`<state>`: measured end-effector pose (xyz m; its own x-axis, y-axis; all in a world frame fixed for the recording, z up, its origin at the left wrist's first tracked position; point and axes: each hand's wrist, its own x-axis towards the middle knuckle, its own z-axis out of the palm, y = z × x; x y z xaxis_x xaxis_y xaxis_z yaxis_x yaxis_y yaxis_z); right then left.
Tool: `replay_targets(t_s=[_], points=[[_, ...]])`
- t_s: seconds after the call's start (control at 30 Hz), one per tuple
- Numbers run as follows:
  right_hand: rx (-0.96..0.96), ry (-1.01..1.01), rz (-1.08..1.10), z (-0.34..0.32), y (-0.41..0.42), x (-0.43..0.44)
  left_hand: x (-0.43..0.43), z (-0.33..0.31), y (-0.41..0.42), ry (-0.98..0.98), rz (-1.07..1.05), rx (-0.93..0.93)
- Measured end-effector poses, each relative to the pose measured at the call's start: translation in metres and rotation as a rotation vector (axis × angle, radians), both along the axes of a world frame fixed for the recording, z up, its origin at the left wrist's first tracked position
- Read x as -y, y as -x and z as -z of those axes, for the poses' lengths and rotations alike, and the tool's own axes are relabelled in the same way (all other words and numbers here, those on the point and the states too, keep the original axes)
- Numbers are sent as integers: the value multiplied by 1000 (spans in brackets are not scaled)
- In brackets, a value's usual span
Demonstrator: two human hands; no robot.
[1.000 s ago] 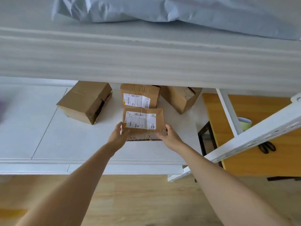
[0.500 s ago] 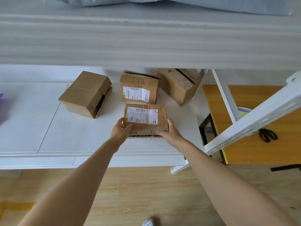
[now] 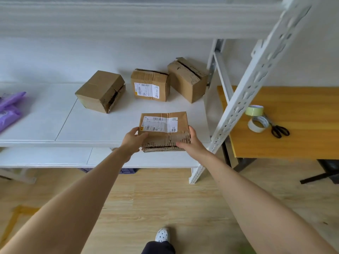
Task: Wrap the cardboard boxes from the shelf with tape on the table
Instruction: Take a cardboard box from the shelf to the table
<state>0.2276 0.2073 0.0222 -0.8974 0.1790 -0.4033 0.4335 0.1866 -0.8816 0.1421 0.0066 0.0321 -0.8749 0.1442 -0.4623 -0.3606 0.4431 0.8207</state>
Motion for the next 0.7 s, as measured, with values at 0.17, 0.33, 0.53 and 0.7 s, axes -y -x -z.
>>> replay_targets(t_s=[0.17,0.33,0.53,0.7], points=[[-47,11,-4,-12,-67,-6,-9,-17,-65,-46,-20,-27],[-54,32,22,-14,-135,-26,-31,-27,-131,-13,-9,-72],[-43,30,70,-12,-218,-67,-75,-24,-208,-47,61,-47],[-43,-31,137,-15,-263,-111,-121,-22,-244,-67,124,-34]])
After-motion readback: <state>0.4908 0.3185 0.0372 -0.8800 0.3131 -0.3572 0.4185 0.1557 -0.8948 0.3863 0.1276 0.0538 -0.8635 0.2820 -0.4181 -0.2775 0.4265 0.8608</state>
